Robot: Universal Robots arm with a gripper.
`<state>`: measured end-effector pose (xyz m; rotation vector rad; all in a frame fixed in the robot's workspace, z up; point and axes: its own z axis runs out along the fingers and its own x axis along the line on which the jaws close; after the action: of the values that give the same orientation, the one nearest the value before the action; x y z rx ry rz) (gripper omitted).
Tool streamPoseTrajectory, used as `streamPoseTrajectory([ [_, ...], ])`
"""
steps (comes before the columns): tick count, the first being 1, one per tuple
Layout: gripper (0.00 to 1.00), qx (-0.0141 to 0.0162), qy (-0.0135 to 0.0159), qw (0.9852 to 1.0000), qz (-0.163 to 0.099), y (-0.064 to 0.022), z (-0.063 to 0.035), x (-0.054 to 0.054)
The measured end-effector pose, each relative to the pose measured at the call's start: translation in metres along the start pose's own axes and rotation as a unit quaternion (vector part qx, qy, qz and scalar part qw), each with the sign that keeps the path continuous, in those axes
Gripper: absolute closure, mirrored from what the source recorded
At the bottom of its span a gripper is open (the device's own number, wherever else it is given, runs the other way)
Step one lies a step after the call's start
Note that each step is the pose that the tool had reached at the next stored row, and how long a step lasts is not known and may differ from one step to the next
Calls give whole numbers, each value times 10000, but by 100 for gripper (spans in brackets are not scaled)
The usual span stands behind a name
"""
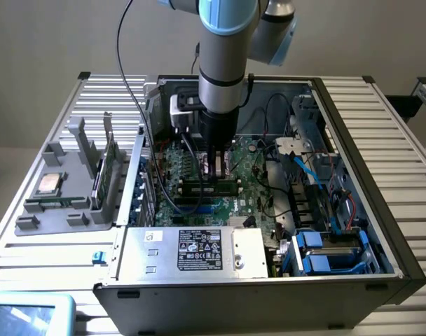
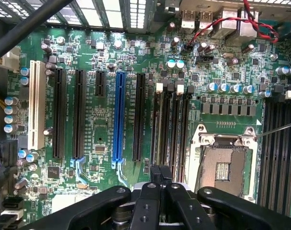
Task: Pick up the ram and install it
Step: 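Press down the ram until it locks into place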
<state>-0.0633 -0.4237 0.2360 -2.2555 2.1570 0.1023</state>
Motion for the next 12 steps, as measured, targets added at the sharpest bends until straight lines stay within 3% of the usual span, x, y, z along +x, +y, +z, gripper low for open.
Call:
streamPoseTrajectory([
  [6, 91, -9, 7, 9998, -185, 0, 18, 1],
  [12, 91, -8, 5, 9998, -184, -8, 22, 2],
])
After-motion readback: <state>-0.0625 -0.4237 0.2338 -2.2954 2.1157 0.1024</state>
